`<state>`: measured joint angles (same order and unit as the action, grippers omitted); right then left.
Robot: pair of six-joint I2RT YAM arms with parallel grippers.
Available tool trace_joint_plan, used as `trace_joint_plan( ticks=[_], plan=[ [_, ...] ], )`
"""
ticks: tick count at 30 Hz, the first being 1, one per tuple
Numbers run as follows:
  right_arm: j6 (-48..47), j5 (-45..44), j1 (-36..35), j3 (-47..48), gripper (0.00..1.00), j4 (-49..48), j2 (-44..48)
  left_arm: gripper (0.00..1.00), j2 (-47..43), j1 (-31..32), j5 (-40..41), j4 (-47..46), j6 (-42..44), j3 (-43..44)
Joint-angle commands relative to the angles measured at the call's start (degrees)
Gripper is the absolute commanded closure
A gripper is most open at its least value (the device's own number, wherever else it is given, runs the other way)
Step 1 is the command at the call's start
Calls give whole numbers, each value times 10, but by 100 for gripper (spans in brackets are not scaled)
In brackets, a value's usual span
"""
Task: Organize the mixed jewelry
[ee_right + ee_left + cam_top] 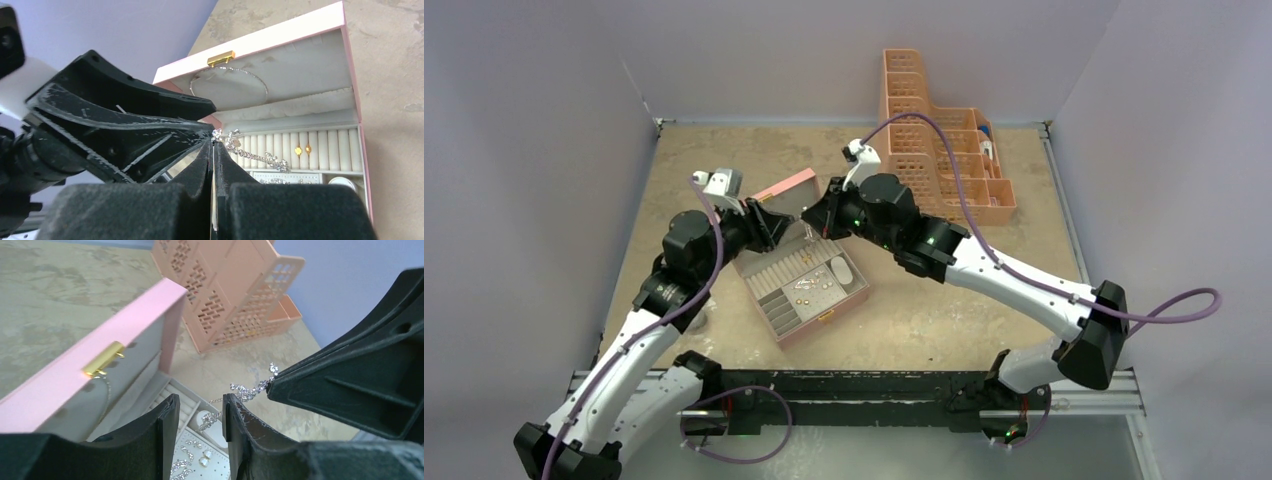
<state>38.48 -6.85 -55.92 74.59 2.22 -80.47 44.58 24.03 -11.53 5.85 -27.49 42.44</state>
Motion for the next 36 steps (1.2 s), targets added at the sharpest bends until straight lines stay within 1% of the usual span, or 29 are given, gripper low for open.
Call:
trace_joint_plan(
  ticks=[1,6,11,13,15,21,25,30,36],
  plan=[
    [8,-25,-1,48,100,-40,-15,63,-18,0,86,31,-13,44],
    [14,-7,4,64,100,-51,-32,63,2,0,34,23,21,42],
    [22,18,10,78,100,-52,-35,71,13,0,-54,9,47,42],
    [24,25,13,81,100,-51,-35,74,13,0,-78,-5,52,35],
    [26,33,15,81,100,-51,-34,74,10,-1,-92,-20,53,28],
    [31,54,19,76,100,-58,-28,75,15,-1,-78,-41,55,29],
    [33,64,20,75,100,-62,-26,81,28,0,-62,-46,57,36],
    [33,68,22,75,100,-63,-25,89,38,0,-36,-30,74,52],
    [34,68,24,75,100,-65,-27,91,34,0,-16,-2,92,65]
  ],
)
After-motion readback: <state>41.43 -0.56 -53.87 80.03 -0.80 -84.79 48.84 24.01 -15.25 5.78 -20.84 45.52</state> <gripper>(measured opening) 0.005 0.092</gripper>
